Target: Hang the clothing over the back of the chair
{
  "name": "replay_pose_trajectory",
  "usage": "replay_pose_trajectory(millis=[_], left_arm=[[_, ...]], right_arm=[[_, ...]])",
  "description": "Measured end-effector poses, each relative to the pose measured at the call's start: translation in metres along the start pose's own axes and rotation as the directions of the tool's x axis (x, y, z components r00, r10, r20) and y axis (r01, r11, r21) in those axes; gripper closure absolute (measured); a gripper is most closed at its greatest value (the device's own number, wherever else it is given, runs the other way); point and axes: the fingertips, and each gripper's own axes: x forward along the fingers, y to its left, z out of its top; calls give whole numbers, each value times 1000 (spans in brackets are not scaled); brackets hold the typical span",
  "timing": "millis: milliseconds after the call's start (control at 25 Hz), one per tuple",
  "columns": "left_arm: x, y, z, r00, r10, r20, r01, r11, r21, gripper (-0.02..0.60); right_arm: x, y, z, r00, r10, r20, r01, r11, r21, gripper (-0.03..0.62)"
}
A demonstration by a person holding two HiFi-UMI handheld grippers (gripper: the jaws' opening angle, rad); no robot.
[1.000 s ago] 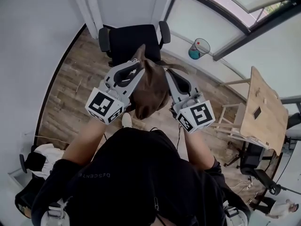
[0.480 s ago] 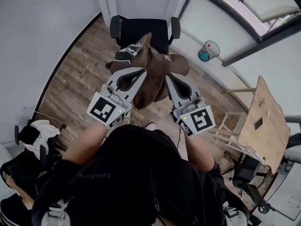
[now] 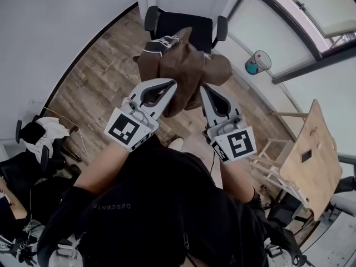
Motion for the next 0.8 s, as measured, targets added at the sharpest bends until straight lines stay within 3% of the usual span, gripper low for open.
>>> replay_pose_trajectory(millis=[800], left_arm=[[10,-11,-5,1000,-9,-3,9,1000,-7,563]], right_arm=[[-7,-6,-11,1000,10,-17,-9,999,53,588]])
